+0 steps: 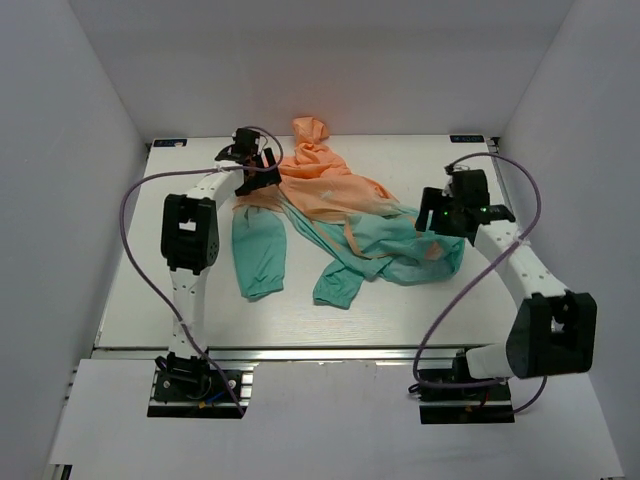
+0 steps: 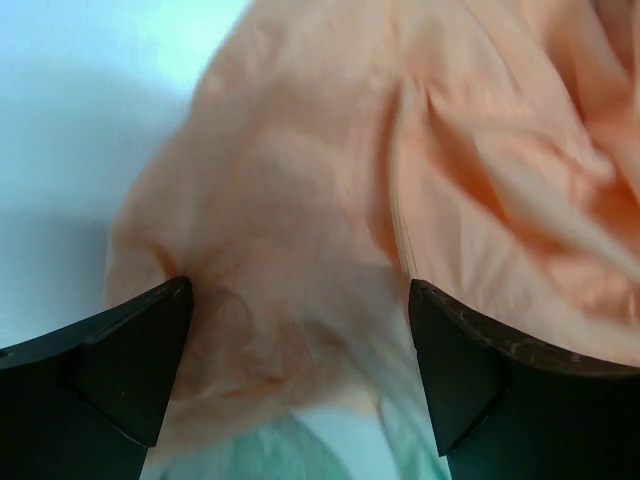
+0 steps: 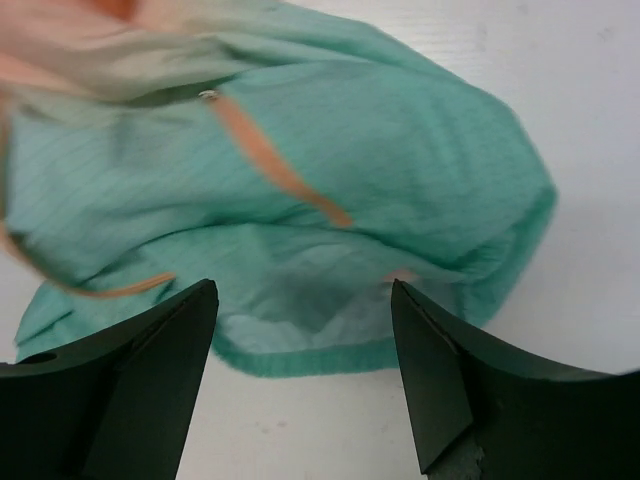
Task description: Zip up the jacket
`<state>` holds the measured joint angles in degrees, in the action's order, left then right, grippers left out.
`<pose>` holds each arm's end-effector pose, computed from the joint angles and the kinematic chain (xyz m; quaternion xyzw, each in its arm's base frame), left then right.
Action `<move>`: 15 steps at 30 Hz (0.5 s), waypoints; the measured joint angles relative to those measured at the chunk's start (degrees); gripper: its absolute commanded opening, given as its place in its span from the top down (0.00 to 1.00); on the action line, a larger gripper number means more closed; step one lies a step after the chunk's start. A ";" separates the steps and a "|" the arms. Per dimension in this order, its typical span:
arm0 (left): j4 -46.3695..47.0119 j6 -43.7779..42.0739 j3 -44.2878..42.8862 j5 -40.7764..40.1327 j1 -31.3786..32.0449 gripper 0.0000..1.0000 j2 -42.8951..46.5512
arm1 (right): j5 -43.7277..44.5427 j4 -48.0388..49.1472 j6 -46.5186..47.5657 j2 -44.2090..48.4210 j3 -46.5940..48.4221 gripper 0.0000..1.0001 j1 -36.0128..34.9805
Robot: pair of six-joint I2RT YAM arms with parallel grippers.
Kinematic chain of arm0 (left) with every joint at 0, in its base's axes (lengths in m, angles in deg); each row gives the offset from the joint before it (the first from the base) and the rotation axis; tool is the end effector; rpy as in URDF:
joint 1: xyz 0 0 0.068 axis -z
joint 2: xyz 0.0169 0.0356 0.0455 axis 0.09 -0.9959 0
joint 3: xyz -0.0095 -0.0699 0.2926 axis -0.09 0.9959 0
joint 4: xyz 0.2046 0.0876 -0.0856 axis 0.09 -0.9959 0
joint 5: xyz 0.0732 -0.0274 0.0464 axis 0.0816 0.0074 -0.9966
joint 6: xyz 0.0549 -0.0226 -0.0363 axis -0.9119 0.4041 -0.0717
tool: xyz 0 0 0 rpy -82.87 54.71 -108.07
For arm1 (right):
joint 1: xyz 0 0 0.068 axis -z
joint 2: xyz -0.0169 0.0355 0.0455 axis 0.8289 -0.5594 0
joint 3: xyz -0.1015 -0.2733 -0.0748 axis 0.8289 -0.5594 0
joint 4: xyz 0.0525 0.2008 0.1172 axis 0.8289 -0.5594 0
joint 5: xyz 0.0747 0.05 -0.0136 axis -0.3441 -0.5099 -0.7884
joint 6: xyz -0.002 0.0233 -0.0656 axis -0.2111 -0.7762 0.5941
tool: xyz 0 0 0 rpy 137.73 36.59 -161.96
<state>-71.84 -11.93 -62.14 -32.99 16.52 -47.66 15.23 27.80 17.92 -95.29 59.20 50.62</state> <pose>0.5216 -0.1006 0.1885 -0.1271 0.9383 -0.0695 0.3141 0.2879 0.0268 0.2875 0.0610 0.9260 0.0572 0.3681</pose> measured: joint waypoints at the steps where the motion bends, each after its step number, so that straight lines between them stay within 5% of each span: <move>1: -0.72 0.02 3.26 0.00 0.79 0.02 2.93 | 0.57 0.07 0.28 1.99 -0.55 0.24 -2.73; 6: 0.48 1.68 23.41 -0.04 9.14 0.02 22.32 | 0.90 0.83 4.17 9.92 -4.92 0.24 -11.69; 10: 4.42 4.81 38.03 5.97 16.74 0.02 35.12 | 1.25 2.08 9.03 7.19 -5.22 0.24 -18.86; 15: 5.16 8.11 44.00 7.98 19.34 0.02 34.32 | 6.29 2.58 14.03 -2.19 -4.17 0.24 -20.94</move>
<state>-66.69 -3.82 -18.14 -25.02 35.86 -13.34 21.52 30.38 31.96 -97.48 55.02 29.68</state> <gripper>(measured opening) 0.982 0.759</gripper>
